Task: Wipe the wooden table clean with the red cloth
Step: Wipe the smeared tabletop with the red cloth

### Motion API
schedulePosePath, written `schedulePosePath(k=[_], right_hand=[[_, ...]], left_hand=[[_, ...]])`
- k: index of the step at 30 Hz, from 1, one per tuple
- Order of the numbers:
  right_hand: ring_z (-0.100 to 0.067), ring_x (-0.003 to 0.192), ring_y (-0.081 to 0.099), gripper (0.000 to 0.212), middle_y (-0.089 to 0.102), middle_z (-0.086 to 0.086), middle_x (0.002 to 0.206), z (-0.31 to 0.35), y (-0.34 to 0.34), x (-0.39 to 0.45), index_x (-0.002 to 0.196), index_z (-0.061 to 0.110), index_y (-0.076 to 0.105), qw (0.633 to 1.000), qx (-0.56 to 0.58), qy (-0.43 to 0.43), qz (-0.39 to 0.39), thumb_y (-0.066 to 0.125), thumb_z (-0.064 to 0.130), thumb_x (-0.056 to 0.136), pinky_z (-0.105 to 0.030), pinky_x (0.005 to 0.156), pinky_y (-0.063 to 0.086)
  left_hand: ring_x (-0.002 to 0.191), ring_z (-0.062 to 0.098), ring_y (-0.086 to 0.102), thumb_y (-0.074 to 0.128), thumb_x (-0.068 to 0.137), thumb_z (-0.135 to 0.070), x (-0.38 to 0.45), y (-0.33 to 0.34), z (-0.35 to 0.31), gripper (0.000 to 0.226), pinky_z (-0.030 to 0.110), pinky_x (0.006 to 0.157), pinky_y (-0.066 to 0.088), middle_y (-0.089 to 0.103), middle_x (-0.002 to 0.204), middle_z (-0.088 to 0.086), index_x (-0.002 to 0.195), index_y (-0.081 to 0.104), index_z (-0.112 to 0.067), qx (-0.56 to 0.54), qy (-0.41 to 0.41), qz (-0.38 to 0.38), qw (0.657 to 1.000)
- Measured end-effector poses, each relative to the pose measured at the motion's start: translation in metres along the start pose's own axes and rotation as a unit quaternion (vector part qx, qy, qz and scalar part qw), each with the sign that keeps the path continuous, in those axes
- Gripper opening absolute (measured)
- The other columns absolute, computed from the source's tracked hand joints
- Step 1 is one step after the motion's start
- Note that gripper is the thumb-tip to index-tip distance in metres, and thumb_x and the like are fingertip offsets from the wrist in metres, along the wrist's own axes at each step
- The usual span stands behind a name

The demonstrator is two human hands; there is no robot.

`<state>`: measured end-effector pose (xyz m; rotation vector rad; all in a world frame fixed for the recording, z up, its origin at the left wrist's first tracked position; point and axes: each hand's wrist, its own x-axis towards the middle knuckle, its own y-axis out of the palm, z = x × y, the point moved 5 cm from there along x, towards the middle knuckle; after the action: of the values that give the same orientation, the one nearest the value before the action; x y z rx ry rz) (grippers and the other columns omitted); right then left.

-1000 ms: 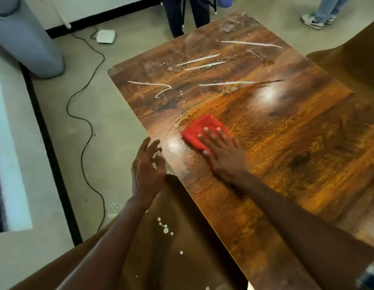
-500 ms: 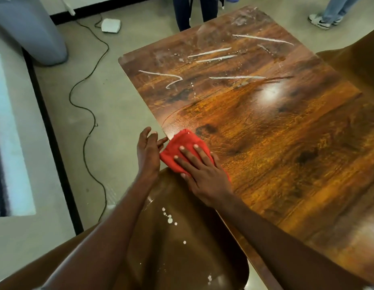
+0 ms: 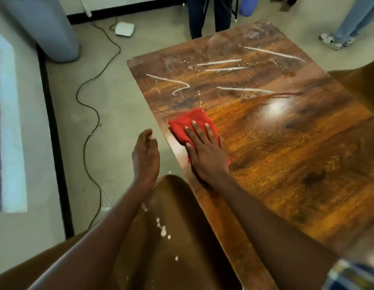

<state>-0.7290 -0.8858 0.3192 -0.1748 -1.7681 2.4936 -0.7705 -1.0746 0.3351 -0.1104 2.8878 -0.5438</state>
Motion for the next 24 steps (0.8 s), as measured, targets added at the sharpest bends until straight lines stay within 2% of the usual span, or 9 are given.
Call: schedulePosePath(k=[3, 5, 7, 9, 11, 14, 16, 18, 24], right_hand=[[-0.017, 0.163, -0.013, 0.057, -0.003, 0.018, 0.176, -0.008, -0.006, -0.011, 0.167, 0.046, 0.005, 0.999, 0.0, 0.045, -0.008, 0.018, 0.054, 0.112, -0.056, 0.13, 0.002], [-0.017, 0.162, -0.015, 0.057, -0.005, 0.018, 0.176, -0.002, -0.005, -0.001, 0.167, 0.047, 0.003, 1.0, -0.003, 0.015, 0.01, 0.016, 0.055, 0.112, -0.058, 0.129, 0.001], [-0.018, 0.163, -0.013, 0.057, -0.002, 0.017, 0.177, 0.009, -0.001, 0.019, 0.167, 0.046, 0.005, 0.999, -0.001, -0.026, 0.024, 0.017, 0.055, 0.112, -0.059, 0.128, 0.001], [-0.018, 0.164, -0.006, 0.056, 0.004, 0.016, 0.177, 0.021, 0.001, 0.045, 0.167, 0.046, 0.012, 0.997, 0.004, -0.068, 0.024, 0.019, 0.055, 0.112, -0.06, 0.128, 0.002], [-0.017, 0.164, -0.005, 0.056, 0.005, 0.016, 0.177, 0.028, 0.002, 0.078, 0.166, 0.047, 0.014, 0.995, -0.005, -0.097, 0.029, 0.019, 0.056, 0.112, -0.059, 0.128, 0.002], [-0.015, 0.163, -0.007, 0.057, 0.002, 0.017, 0.177, 0.023, -0.002, 0.115, 0.167, 0.046, 0.013, 0.992, -0.023, -0.115, 0.043, 0.015, 0.057, 0.111, -0.06, 0.129, 0.002], [-0.017, 0.163, -0.007, 0.057, 0.001, 0.015, 0.177, 0.009, -0.004, 0.124, 0.167, 0.045, 0.011, 0.996, -0.021, -0.087, 0.028, 0.015, 0.056, 0.111, -0.06, 0.129, 0.001], [-0.019, 0.163, -0.01, 0.058, -0.002, 0.013, 0.177, 0.006, -0.002, 0.121, 0.167, 0.044, 0.007, 0.998, -0.019, -0.06, 0.019, 0.014, 0.056, 0.111, -0.059, 0.127, -0.004], [-0.015, 0.163, -0.005, 0.054, 0.005, 0.016, 0.176, 0.043, 0.003, 0.134, 0.165, 0.049, 0.014, 0.971, -0.021, -0.225, 0.076, 0.016, 0.056, 0.112, -0.058, 0.127, -0.001]], left_hand=[[0.122, 0.015, 0.067, 0.045, 0.099, -0.013, 0.011, 0.013, -0.005, 0.045, 0.045, 0.109, 0.053, 0.073, 0.131, -0.003, 0.138, 0.067, -0.022, 0.019, 0.018, 0.013, 1.0], [0.11, 0.023, 0.074, 0.045, 0.095, -0.015, 0.009, 0.02, -0.009, 0.049, 0.044, 0.1, 0.058, 0.077, 0.124, -0.001, 0.134, 0.071, -0.025, 0.04, 0.027, 0.007, 0.999], [0.102, 0.029, 0.075, 0.048, 0.098, -0.009, 0.003, 0.024, -0.014, 0.049, 0.041, 0.089, 0.06, 0.078, 0.12, 0.002, 0.138, 0.068, -0.028, 0.119, 0.074, 0.016, 0.99], [0.129, 0.027, 0.064, 0.051, 0.099, -0.007, -0.001, 0.03, -0.017, 0.052, 0.041, 0.105, 0.054, 0.067, 0.143, 0.002, 0.147, 0.06, -0.024, 0.223, 0.137, 0.014, 0.965], [0.151, 0.03, 0.043, 0.056, 0.097, -0.005, 0.0, 0.033, -0.017, 0.055, 0.045, 0.121, 0.039, 0.05, 0.161, 0.005, 0.152, 0.055, -0.015, 0.297, 0.175, 0.011, 0.938], [0.141, 0.035, 0.053, 0.065, 0.09, 0.0, 0.002, 0.038, -0.013, 0.057, 0.047, 0.118, 0.045, 0.056, 0.154, 0.015, 0.146, 0.059, -0.003, 0.35, 0.234, 0.027, 0.907], [0.133, 0.033, 0.06, 0.072, 0.088, 0.001, 0.004, 0.039, -0.012, 0.051, 0.047, 0.113, 0.049, 0.062, 0.147, 0.017, 0.139, 0.065, -0.003, 0.357, 0.253, 0.019, 0.899], [0.133, 0.033, 0.061, 0.077, 0.087, 0.0, 0.008, 0.038, -0.013, 0.049, 0.048, 0.116, 0.048, 0.064, 0.144, 0.017, 0.135, 0.068, -0.003, 0.362, 0.264, 0.015, 0.894], [0.142, 0.035, 0.054, 0.077, 0.079, 0.009, 0.008, 0.04, -0.012, 0.07, 0.047, 0.124, 0.034, 0.057, 0.15, 0.022, 0.146, 0.058, 0.0, 0.421, 0.286, 0.03, 0.86]])
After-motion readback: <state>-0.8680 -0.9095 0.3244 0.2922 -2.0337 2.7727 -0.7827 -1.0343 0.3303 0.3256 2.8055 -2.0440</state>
